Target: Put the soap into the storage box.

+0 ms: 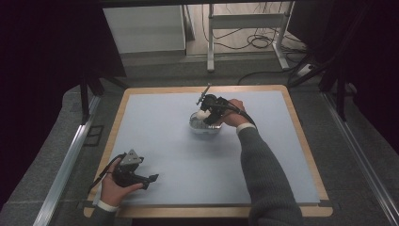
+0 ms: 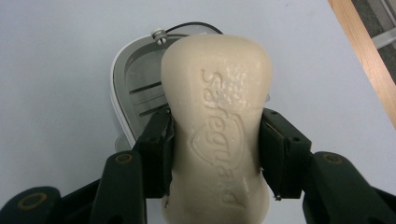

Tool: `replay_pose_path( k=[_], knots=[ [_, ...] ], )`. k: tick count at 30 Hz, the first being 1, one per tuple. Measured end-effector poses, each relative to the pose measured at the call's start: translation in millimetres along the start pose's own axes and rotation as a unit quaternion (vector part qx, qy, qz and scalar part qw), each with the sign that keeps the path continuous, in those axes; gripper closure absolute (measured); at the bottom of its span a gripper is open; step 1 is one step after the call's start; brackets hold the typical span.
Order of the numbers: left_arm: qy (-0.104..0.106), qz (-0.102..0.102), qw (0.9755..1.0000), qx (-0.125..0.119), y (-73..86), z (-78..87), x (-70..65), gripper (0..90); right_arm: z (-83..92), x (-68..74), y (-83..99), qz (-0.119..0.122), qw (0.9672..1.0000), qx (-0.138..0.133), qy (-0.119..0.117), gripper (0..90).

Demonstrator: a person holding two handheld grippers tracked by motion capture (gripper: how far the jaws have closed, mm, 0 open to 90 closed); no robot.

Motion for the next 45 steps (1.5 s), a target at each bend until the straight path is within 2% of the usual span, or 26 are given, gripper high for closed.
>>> replay_pose_path(
  k=[11,13,18,23,26,33,34,35,38,41,42,43,45],
  knots=[
    [-0.001,0.0,1.0,0.001,0.2,0.1,0.3,8.6,-10.7,4.1,0.3,0.007,1.0,0.006,-0.002,48.5],
    [-0.001,0.001,1.0,0.0,0.1,0.1,0.3,8.6,-12.3,5.6,1.9,0.008,0.9999,0.008,-0.008,47.5],
    [0.0,0.001,1.0,0.0,0.0,-0.1,-0.1,8.6,-7.4,3.9,-1.4,-0.007,0.9999,-0.012,-0.008,46.6],
    [0.0,0.001,1.0,-0.001,-0.1,0.2,0.1,8.6,4.0,1.1,-2.0,-0.036,0.9986,-0.038,-0.003,42.0],
    [-0.001,0.0,1.0,0.001,0.4,-0.1,0.1,8.6,15.1,-2.6,-2.5,-0.076,0.9947,-0.07,-0.003,40.0],
    [0.0,-0.001,1.0,0.004,0.7,-1.2,-0.5,8.6,26.5,-3.4,14.4,-0.104,0.9905,-0.09,-0.003,35.6],
    [-0.001,0.0,1.0,0.004,0.8,-0.5,0.2,8.6,29.0,-2.5,23.8,-0.113,0.9891,-0.094,-0.002,34.7],
    [-0.001,0.0,1.0,0.004,0.8,-0.5,0.2,8.6,29.0,-2.5,23.8,-0.113,0.9891,-0.094,-0.002,34.7],
    [-0.001,0.0,1.0,0.002,0.4,0.0,0.5,8.6,35.1,-0.6,40.7,-0.129,0.9855,-0.11,-0.007,34.2],
    [-0.001,0.001,1.0,0.002,0.4,-0.8,0.1,8.6,40.9,4.1,51.7,-0.148,0.9808,-0.126,-0.016,33.2],
    [-0.001,0.001,1.0,0.003,0.4,-0.8,-0.1,8.6,40.9,4.1,51.7,-0.148,0.9808,-0.126,-0.016,33.2],
    [-0.001,0.001,1.0,0.003,0.4,-0.8,0.0,8.6,45.6,10.4,60.5,-0.154,0.9773,-0.143,-0.031,33.1],
    [-0.002,0.001,1.0,0.003,0.4,-0.9,0.1,8.6,48.1,14.1,72.8,-0.155,0.9758,-0.151,-0.032,32.7]
  ],
)
Point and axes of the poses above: each handheld gripper's, and its own axes: z roughly backward along the jaws, y roughly out of its underside, x roughly to its left, the point moved 10 cm from there along -z, roughly forward along the jaws, and after that the axes turned 10 degrees about -z, right-handed, at the moved point
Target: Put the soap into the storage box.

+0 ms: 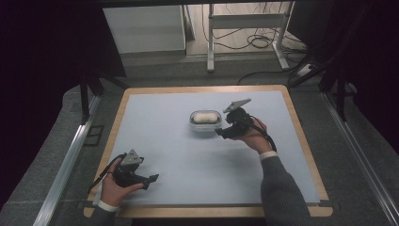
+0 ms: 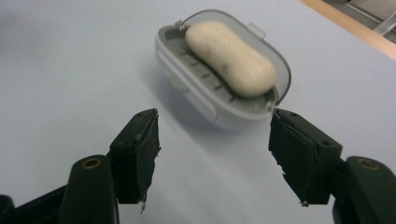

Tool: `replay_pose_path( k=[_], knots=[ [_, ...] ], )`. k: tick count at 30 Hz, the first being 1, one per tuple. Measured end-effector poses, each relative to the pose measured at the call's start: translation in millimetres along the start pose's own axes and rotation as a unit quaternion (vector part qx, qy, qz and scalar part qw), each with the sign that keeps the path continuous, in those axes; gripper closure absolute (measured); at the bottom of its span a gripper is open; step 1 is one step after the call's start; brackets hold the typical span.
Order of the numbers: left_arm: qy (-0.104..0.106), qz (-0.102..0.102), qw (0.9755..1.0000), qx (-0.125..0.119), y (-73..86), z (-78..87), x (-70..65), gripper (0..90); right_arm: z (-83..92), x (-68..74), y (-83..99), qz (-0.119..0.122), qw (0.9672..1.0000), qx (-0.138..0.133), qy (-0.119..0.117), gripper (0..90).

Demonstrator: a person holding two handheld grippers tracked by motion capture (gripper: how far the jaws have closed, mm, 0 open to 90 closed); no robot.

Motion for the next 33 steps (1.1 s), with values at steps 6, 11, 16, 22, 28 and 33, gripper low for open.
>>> replay_pose_path(
  k=[6,11,16,22,28,33],
  knots=[
    [0.0,0.001,1.0,0.001,0.2,-1.4,-0.6,8.6,15.1,-5.4,27.4,-0.019,0.9997,-0.015,0.005,31.3],
    [-0.001,0.001,1.0,0.001,0.2,-1.0,-0.3,8.6,24.1,-10.4,49.0,-0.03,0.9991,-0.022,0.018,30.5],
    [0.0,0.0,1.0,0.003,0.6,-2.2,-0.9,8.6,29.8,-15.5,76.3,-0.053,0.9979,-0.025,0.026,30.1],
    [-0.003,-0.001,1.0,0.003,0.6,-1.7,0.3,8.6,37.8,-24.0,107.6,-0.082,0.9956,-0.029,0.037,29.8],
    [-0.005,0.0,1.0,0.002,0.2,-1.5,1.0,8.3,41.2,-29.1,116.1,-0.095,0.9937,-0.035,0.047,29.9],
    [-0.003,0.0,1.0,0.001,0.1,-1.2,0.5,8.4,40.7,-27.0,112.3,-0.098,0.993,-0.047,0.047,29.8]
  ],
)
Point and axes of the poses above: each handheld gripper's, and its own axes: z roughly backward along the jaws, y roughly out of its underside, x roughly to its left, the point moved 10 cm from there along -z, roughly forward along the jaws, and after that the axes turned 10 degrees about -z, right-handed, at the moved point
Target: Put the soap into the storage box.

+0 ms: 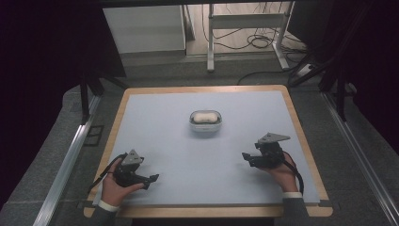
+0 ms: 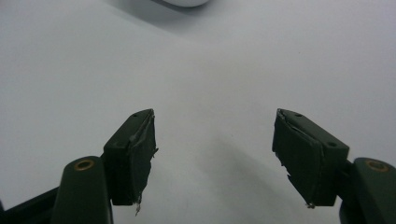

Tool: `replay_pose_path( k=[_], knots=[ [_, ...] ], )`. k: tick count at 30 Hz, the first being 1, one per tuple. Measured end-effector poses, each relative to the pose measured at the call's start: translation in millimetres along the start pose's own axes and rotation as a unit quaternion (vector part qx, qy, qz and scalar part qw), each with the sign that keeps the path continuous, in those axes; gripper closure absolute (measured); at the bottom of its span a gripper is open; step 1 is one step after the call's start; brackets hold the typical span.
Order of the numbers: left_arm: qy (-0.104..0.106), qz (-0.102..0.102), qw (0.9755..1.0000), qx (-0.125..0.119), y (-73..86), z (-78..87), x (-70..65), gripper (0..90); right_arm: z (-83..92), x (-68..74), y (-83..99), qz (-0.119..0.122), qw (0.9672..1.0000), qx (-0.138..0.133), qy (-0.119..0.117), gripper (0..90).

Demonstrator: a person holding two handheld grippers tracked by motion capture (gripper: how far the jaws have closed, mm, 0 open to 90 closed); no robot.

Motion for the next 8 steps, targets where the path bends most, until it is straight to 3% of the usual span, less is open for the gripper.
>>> replay_pose_path(
  k=[8],
  knots=[
    [0.001,0.002,1.0,-0.002,-0.5,0.8,0.4,8.4,1.2,-1.9,0.3,-0.012,0.9998,-0.006,0.015,27.4]
  ],
)
Point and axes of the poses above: each handheld gripper's, and its own axes: z roughly backward along the jaws, y roughly out of its underside, x roughly to its left, the point moved 10 cm from there along -z, roughly forward along the jaws, and after that the axes turned 10 degrees about -z, right-handed, at the moved point
